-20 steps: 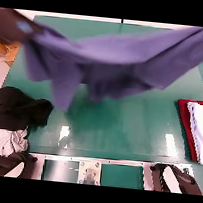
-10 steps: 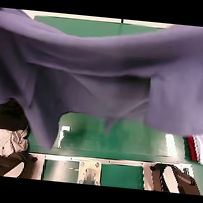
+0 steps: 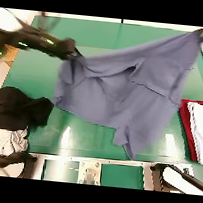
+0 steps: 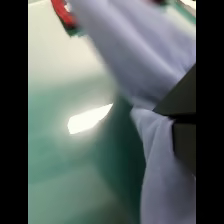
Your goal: Fold the shirts.
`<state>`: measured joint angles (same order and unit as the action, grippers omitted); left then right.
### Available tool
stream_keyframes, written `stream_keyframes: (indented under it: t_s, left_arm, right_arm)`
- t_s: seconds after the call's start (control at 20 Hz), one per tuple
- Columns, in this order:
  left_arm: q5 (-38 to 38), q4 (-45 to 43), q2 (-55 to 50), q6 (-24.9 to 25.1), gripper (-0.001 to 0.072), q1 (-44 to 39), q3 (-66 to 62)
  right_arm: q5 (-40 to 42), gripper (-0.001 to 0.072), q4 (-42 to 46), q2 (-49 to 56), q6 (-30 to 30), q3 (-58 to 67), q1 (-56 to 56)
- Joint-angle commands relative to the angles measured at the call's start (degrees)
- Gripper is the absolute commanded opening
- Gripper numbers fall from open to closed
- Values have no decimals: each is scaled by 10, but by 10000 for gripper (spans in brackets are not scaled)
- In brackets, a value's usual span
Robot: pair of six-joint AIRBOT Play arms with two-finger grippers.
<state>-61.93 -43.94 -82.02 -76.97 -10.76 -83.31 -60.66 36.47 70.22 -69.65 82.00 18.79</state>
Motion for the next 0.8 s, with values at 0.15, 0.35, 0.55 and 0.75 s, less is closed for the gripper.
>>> stream_keyframes:
  t_s: [0.15,0.35,0.55,0.75]
  left_arm:
    - [160,206,-244,145,22,-15,-13]
    - [65,197,-245,144,664,28,-67]
    - [-139,178,-245,93,663,121,-136]
    - [-245,132,-245,62,593,177,-145]
  right_arm:
    - [67,14,0,235,28,-35,-31]
    - [30,366,3,257,26,-28,-1]
    - [-139,199,22,228,-7,-19,113]
    - [-179,205,119,136,-35,-150,213]
